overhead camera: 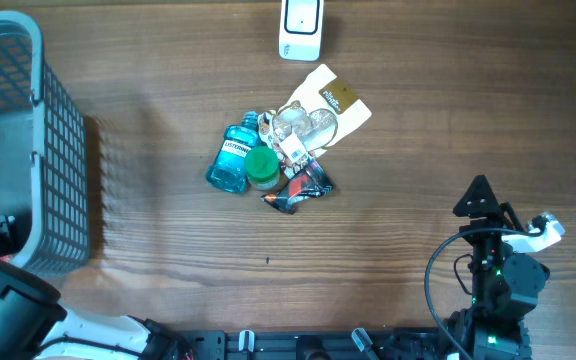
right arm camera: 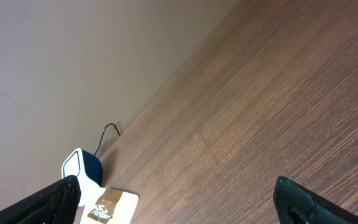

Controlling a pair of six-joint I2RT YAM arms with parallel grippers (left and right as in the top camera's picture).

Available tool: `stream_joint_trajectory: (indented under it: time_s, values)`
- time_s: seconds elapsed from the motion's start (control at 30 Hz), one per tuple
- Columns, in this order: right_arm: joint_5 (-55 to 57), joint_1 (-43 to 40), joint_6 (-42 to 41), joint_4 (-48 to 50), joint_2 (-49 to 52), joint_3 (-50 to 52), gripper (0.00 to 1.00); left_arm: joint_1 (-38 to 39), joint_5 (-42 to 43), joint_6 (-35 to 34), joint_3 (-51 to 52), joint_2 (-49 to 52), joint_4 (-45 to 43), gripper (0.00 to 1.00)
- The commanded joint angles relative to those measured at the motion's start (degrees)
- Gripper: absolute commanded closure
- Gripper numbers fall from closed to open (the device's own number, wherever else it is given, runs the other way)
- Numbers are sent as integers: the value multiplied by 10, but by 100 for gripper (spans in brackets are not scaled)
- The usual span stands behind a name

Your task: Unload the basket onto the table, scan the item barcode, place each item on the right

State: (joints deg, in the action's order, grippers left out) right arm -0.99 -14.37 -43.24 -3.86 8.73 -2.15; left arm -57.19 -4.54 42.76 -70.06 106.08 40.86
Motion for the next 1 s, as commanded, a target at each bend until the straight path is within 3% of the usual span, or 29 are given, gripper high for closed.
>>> stream_joint_trajectory:
  time_s: [0.0,0.5,0.63,0.93,0.97]
  values:
    - [10,-2,10,2,0,0,0,-1,17,-13,4,16,-2,38]
    - [10,-2,10,2,0,0,0,64,17,-43,-6,1,-9,41]
    - [10,-2,10,2,0,0,0,113,25,-90,-28,-12,-9,39]
    - [10,-2,10,2,0,0,0,176,164,-229,-103,-46,-8,36]
    - [10,-2,10,2,0,0,0,180,172,-249,-113,-52,-8,32]
